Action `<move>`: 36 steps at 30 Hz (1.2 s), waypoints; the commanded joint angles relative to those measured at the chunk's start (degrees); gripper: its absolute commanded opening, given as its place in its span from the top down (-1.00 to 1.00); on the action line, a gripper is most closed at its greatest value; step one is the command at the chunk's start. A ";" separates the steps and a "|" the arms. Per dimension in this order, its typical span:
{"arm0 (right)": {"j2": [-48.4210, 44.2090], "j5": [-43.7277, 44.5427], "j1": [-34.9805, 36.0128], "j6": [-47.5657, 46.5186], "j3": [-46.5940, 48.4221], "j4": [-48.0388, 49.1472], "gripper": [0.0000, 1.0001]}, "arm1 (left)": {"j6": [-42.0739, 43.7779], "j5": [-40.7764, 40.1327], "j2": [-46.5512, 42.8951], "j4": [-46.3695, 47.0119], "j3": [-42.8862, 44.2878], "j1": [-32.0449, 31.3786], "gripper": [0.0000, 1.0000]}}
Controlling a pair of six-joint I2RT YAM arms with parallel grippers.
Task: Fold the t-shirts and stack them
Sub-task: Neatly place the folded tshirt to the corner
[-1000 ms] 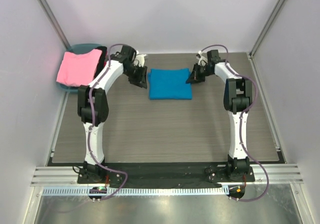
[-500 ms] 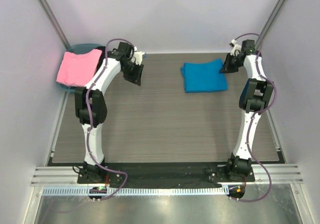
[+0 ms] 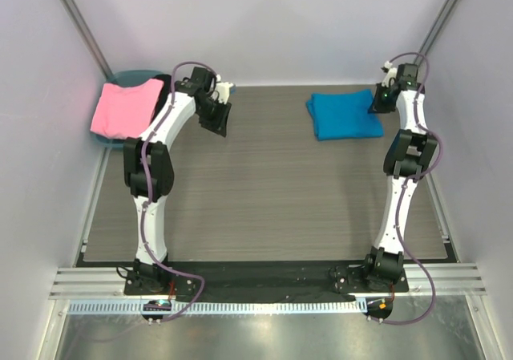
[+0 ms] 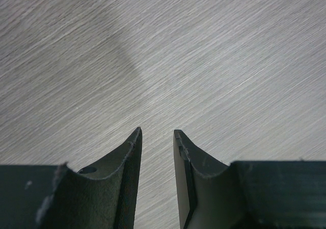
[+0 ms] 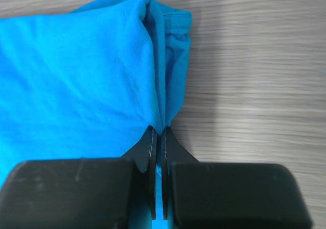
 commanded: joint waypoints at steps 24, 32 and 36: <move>6.08 11.81 -6.17 2.53 10.55 12.65 0.98 | 2.33 -3.36 -1.39 -0.06 -0.25 -4.02 0.38; 6.52 13.47 -6.17 3.32 11.25 13.17 0.98 | 2.86 -4.42 -1.13 -0.06 -0.17 -5.34 0.39; 6.35 13.91 -6.17 3.50 11.25 13.35 0.98 | 2.68 -4.42 -0.96 -0.06 0.01 -5.78 0.39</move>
